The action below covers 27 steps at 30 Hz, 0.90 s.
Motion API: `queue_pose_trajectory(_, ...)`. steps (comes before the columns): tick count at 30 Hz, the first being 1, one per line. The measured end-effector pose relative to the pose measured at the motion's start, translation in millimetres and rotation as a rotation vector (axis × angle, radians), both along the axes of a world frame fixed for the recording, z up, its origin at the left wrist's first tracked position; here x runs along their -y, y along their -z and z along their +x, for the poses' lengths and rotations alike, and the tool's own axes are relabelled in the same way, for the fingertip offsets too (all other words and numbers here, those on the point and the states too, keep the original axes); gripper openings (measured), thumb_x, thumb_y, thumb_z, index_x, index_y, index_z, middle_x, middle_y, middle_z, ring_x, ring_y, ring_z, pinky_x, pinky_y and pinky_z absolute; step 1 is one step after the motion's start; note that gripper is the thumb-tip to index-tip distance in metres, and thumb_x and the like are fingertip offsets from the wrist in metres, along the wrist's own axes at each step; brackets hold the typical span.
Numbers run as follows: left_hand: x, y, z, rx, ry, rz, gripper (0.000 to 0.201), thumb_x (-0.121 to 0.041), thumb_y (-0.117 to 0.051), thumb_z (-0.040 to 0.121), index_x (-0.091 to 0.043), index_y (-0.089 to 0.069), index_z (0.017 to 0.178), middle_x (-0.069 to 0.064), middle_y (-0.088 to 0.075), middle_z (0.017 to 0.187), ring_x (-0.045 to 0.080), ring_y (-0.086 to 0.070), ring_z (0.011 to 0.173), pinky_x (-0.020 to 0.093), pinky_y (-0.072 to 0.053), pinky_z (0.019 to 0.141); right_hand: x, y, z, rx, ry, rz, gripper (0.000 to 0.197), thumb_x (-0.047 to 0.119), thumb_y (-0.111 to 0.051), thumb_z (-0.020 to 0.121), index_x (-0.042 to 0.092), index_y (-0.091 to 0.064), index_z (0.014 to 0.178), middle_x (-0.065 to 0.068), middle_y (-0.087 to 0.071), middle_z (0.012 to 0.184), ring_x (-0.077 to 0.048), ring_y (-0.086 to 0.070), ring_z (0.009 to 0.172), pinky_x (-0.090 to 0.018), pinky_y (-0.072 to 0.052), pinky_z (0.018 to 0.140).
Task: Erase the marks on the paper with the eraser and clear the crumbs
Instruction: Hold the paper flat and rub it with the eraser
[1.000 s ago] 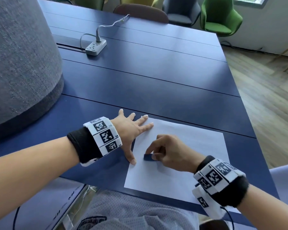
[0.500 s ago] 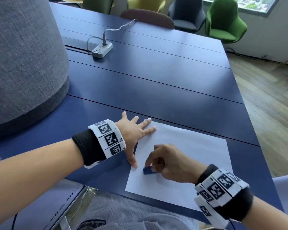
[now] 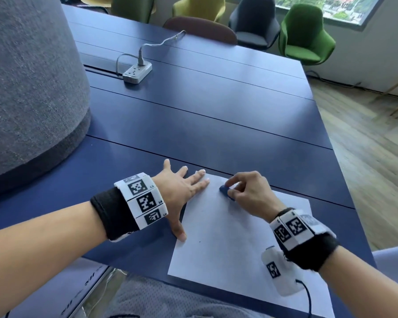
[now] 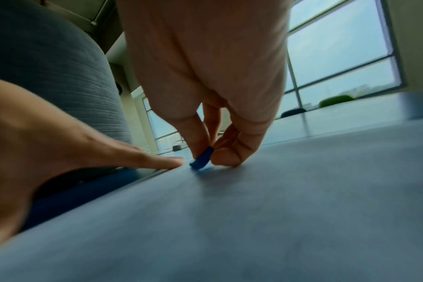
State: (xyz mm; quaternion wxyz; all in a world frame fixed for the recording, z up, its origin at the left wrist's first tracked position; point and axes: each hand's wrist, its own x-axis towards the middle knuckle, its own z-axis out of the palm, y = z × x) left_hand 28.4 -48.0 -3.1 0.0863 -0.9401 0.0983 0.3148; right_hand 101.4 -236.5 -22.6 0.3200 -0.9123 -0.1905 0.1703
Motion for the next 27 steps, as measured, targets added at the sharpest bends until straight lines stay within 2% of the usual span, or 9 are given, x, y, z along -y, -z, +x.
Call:
queue_pose_trajectory(3,-2,2,0,0.005,-0.003,-0.012,0.142,-0.076,-0.073,0.059,-0.026,0.021,0.153,-0.003,0.022,0.161,0.032,0.002,0.149,0.071,0.002,0.110,-2,2,-17,-0.061,-0.124,-0.027,0.015,0.009,-0.065,0.082,0.019,-0.073,0.088,0.004,-0.068,0.068,-0.003,-0.056,0.055,-0.008,-0.040,0.049)
queue_pose_trajectory(6,-2,5,-1,0.019,0.012,0.000,0.142,-0.077,-0.073,0.058,-0.026,0.020,0.153,-0.002,0.020,0.162,0.032,-0.001,0.149,0.070,0.000,0.109,-3,2,-1,-0.041,-0.011,0.019,0.006,0.016,-0.069,0.082,0.019,-0.071,0.086,0.001,-0.068,0.071,-0.009,-0.059,0.060,-0.010,-0.040,0.049)
queue_pose_trajectory(8,-2,5,0,0.031,0.020,0.003,0.142,-0.077,-0.072,0.058,-0.026,0.020,0.153,-0.003,0.020,0.162,0.032,-0.003,0.148,0.070,0.000,0.109,-5,3,5,-0.007,0.060,0.038,0.008,0.014,-0.068,0.081,0.019,-0.071,0.087,-0.002,-0.069,0.073,-0.013,-0.060,0.065,-0.010,-0.038,0.049)
queue_pose_trajectory(13,-2,3,0,0.039,0.025,0.013,0.142,-0.079,-0.071,0.057,-0.025,0.018,0.154,-0.003,0.020,0.162,0.033,-0.005,0.148,0.069,0.000,0.109,-19,2,-17,-0.021,-0.114,-0.010,0.017,0.007,-0.062,0.081,0.018,-0.074,0.086,0.001,-0.066,0.069,-0.003,-0.055,0.055,-0.005,-0.038,0.047)
queue_pose_trajectory(17,-1,3,1,0.036,0.023,0.019,0.143,-0.079,-0.071,0.056,-0.026,0.019,0.153,-0.003,0.020,0.162,0.033,-0.006,0.148,0.069,0.000,0.109,-16,-2,7,0.080,0.060,0.039,0.011,0.009,-0.065,0.082,0.013,-0.074,0.087,-0.002,-0.064,0.075,0.003,-0.052,0.058,0.001,-0.036,0.049)
queue_pose_trajectory(22,-2,0,-1,0.024,0.014,0.014,0.141,-0.077,-0.072,0.058,-0.027,0.019,0.153,-0.005,0.021,0.162,0.031,-0.004,0.148,0.068,0.001,0.110,-18,-4,-14,0.011,-0.211,-0.062,0.015,0.010,-0.065,0.082,0.019,-0.075,0.089,-0.001,-0.068,0.073,-0.006,-0.056,0.058,-0.007,-0.039,0.052)
queue_pose_trajectory(24,-2,-1,0,0.016,0.006,0.015,0.141,-0.076,-0.072,0.058,-0.027,0.020,0.153,-0.005,0.021,0.162,0.030,-0.002,0.149,0.067,0.000,0.111,-15,-7,3,0.065,-0.153,-0.081,0.015,0.011,-0.066,0.081,0.019,-0.076,0.088,-0.003,-0.068,0.073,-0.009,-0.056,0.061,-0.008,-0.038,0.054)
queue_pose_trajectory(26,-1,-1,2,0.009,0.006,0.015,0.141,-0.077,-0.072,0.058,-0.027,0.020,0.153,-0.005,0.021,0.162,0.030,-0.002,0.149,0.068,0.000,0.111,-10,-6,9,0.078,-0.068,-0.060,0.017,0.009,-0.064,0.081,0.020,-0.075,0.088,-0.004,-0.068,0.075,-0.011,-0.058,0.065,-0.015,-0.041,0.058)
queue_pose_trajectory(27,0,0,2,0.006,0.005,0.014,0.141,-0.077,-0.072,0.058,-0.027,0.020,0.153,-0.005,0.021,0.162,0.030,-0.001,0.149,0.068,0.000,0.111,-7,-5,4,0.053,-0.089,-0.044,0.018,0.008,-0.064,0.081,0.020,-0.075,0.087,-0.003,-0.069,0.074,-0.010,-0.057,0.063,-0.017,-0.041,0.058)
